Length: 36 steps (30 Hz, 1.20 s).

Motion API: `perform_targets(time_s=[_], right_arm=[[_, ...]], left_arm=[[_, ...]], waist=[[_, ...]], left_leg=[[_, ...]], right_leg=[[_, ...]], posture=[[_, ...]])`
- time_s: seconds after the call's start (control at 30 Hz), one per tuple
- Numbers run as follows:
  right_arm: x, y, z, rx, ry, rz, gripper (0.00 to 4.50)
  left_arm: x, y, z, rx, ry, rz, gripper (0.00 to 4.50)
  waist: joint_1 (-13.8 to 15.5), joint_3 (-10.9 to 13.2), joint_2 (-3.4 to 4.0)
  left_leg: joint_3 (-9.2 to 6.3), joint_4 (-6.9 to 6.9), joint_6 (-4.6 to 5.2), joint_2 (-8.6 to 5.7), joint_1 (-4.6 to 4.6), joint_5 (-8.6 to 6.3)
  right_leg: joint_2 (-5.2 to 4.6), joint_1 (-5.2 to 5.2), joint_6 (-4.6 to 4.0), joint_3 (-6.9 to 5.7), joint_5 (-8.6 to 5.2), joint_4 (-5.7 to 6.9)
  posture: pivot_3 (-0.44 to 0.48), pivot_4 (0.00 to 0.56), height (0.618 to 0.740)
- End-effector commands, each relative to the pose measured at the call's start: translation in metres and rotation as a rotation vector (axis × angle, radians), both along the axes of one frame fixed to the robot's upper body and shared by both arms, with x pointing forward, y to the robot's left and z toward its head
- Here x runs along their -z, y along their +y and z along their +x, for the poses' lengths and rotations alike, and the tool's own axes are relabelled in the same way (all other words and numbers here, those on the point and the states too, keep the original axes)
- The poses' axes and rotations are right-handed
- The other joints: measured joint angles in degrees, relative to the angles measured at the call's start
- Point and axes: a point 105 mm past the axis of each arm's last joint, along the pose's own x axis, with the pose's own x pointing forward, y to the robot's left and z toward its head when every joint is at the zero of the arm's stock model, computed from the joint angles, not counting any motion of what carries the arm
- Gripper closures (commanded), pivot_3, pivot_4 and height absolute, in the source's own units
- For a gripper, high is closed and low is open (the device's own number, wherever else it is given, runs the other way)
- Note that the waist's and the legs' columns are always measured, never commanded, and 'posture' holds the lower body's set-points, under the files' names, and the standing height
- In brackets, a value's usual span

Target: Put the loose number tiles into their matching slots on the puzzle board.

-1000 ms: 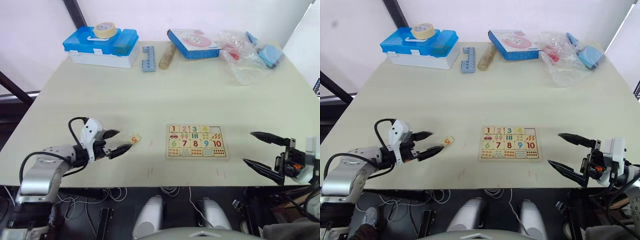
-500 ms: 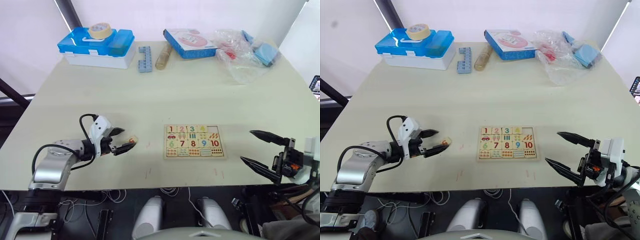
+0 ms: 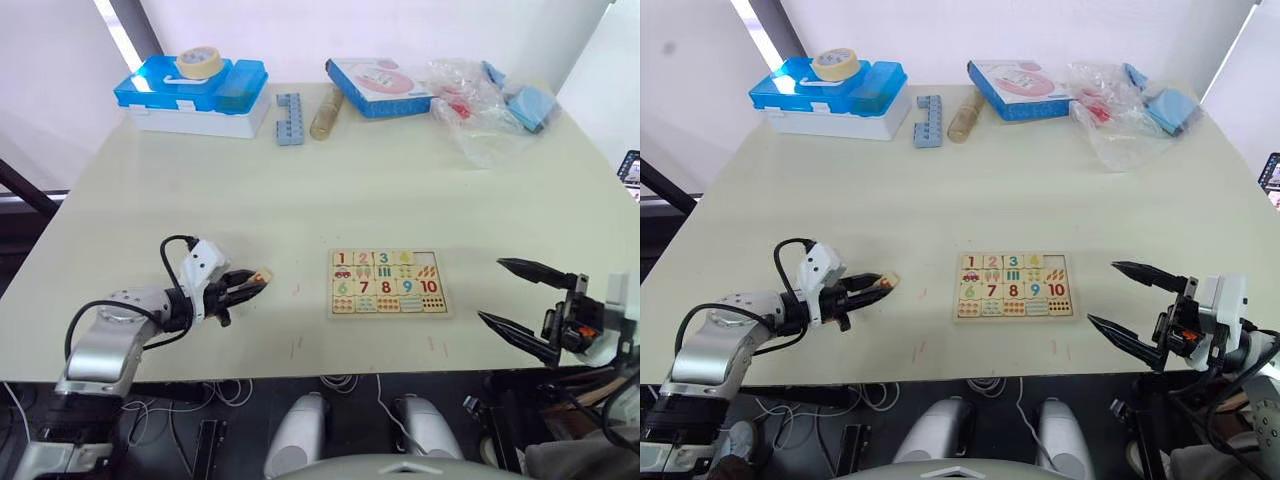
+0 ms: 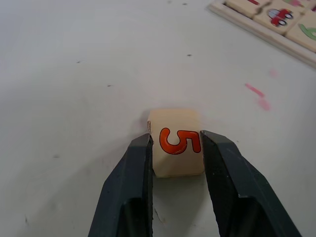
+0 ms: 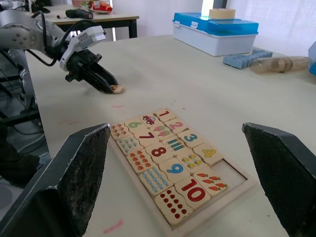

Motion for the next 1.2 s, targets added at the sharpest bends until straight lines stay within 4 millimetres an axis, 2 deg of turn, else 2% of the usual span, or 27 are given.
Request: perform_targets(time_s=[0.03,0.2,0.4,0.57,0.93,1.2], right_arm=[[-0.008,0.002,0.001,-0.025,-0.044,-0.01,0.0],[-0.009,0.003,0.007,-0.065,-0.037,-0.013,0.0],[-0.012,0.004,0.014,-0.11,-0.034,-0.028,0.0],[-0.016,0.003,0.015,-0.146,-0.018,-0.042,0.0],[-0.019,0.006,0.017,-0.192,0.014,-0.046,0.0],[-0.018,0.007,0.017,-0.202,0.018,-0.041,0.0]], left_arm=[[-0.021,-0.004,-0.011,-0.17,-0.051,-0.076,3.54],[-0.032,-0.017,-0.033,-0.369,-0.09,-0.126,3.54],[-0.039,-0.017,-0.037,-0.596,-0.107,-0.134,3.54],[-0.045,-0.021,-0.043,-0.689,-0.118,-0.167,3.54],[-0.041,-0.024,-0.06,-0.762,-0.097,-0.172,3.54],[-0.041,-0.029,-0.062,-0.697,-0.09,-0.19,3.54]], waist=[[0.1,0.0,-0.01],[0.2,0.0,-0.08],[0.2,0.0,-0.17],[0.2,0.0,-0.2],[0.2,0.0,-0.23],[0.2,0.0,-0.24]], left_leg=[[0.0,-0.01,0.0,0.02,-0.01,0.0],[-0.05,0.0,0.0,0.03,-0.03,0.0],[-0.09,0.03,-0.02,-0.07,0.0,0.02],[-0.09,0.02,-0.02,-0.15,-0.02,0.02],[-0.06,0.02,-0.02,-0.19,-0.02,0.02],[-0.05,0.02,-0.02,-0.2,-0.04,0.02]], right_leg=[[0.0,-0.01,0.1,0.01,0.05,-0.01],[-0.02,0.02,0.17,-0.02,0.11,-0.08],[0.03,0.06,0.05,-0.05,0.05,-0.04],[0.03,0.06,0.17,-0.06,0.12,-0.04],[0.01,0.07,-0.05,-0.03,-0.01,-0.06],[0.02,0.06,-0.06,-0.03,-0.01,-0.09]], posture=[[0.0,0.15,0.74],[0.0,0.15,0.74],[0.0,0.15,0.74],[0.0,0.15,0.74],[0.0,0.15,0.74],[0.0,0.15,0.74]])
